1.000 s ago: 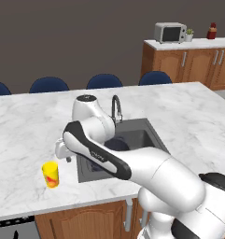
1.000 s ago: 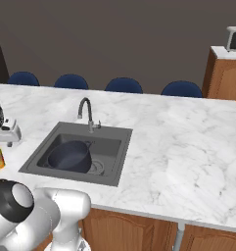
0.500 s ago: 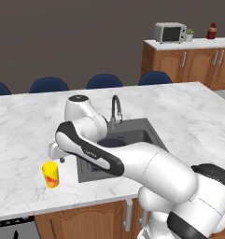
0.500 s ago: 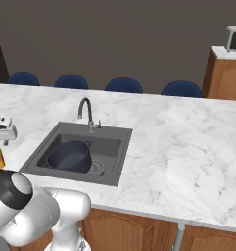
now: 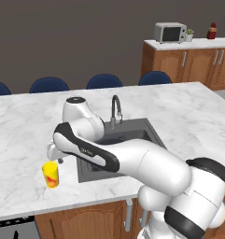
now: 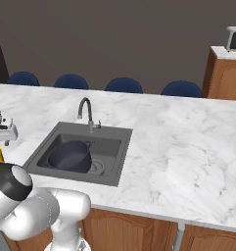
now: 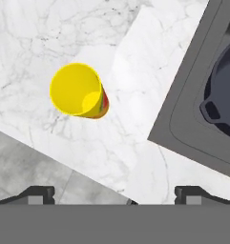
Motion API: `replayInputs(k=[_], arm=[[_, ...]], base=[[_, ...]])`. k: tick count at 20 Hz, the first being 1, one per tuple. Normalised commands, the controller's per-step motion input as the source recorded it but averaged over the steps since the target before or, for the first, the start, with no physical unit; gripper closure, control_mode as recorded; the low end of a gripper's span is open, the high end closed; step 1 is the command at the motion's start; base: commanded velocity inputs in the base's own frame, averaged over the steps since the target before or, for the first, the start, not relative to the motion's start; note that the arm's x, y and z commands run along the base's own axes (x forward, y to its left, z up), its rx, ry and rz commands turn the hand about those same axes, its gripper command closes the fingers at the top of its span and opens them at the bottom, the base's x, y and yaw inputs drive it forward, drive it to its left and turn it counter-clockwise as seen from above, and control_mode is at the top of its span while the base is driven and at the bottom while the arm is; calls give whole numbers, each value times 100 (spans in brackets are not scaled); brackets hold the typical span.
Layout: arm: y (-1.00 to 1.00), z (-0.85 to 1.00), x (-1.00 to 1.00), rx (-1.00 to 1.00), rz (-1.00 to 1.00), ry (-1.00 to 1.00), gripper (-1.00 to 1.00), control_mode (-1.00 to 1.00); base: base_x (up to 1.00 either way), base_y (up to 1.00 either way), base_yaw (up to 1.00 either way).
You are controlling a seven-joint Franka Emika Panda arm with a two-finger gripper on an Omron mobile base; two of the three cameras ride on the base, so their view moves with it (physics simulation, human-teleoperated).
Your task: Pick the cup and pot and place them in the sink. Then turn on the water.
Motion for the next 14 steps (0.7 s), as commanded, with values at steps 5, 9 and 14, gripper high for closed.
replayInputs(k=[5, 9, 14], arm=[[18, -12, 8, 0, 2, 0, -100, -100], [12, -9, 7, -1, 1, 0, -100, -100], [6, -14, 7, -1, 2, 0, -100, -100]], base=[[0, 0, 0], [0, 0, 0], [0, 0, 0]])
